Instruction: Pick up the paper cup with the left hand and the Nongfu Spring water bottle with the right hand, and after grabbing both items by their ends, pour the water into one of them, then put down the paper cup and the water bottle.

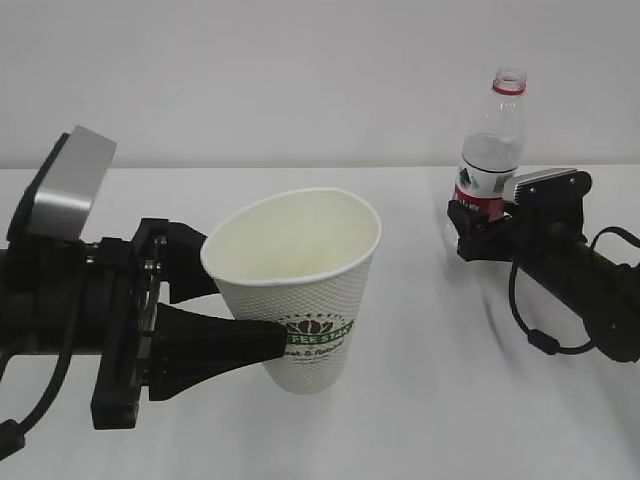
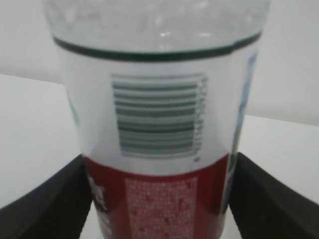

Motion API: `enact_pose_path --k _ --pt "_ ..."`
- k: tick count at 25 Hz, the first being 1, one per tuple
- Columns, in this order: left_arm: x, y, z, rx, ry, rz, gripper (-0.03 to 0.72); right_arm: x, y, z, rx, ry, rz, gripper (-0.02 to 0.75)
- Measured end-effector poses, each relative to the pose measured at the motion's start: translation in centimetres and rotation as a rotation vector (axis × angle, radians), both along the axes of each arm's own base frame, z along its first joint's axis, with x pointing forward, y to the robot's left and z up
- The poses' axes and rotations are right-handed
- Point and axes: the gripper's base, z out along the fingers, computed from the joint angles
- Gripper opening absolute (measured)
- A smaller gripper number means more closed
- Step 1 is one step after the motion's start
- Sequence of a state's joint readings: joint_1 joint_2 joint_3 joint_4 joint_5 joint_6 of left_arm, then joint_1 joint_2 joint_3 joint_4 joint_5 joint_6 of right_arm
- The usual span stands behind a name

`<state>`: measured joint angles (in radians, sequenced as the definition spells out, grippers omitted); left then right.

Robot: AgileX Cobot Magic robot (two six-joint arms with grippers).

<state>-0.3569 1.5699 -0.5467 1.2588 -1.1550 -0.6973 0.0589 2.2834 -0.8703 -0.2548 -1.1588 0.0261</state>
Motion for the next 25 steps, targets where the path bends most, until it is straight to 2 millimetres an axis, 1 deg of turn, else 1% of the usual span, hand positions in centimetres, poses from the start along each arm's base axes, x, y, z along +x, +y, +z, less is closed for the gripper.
enact_pose_path --k 4,17,20,23,25 --pt "0.0 0.0 0.0 0.000 0.000 0.000 0.462 0.1 0.1 0.0 0.011 0.006 0.004 0.654" --pt "0.0 0.0 0.0 0.000 0.000 0.000 0.461 1.9 0.2 1.3 -0.014 -0.078 0.014 0.659" --pt "0.0 0.0 0.0 -0.001 -0.002 0.000 0.461 2.0 0.2 1.3 -0.014 -0.080 0.011 0.617" --pt "0.0 0.0 0.1 -0.001 -0.004 0.000 0.460 1.9 0.3 1.3 -0.017 -0.080 0.021 0.527" --pt "0.0 0.0 0.1 -0.001 -0.004 0.000 0.460 1.9 0.3 1.3 -0.021 -0.081 0.029 0.499"
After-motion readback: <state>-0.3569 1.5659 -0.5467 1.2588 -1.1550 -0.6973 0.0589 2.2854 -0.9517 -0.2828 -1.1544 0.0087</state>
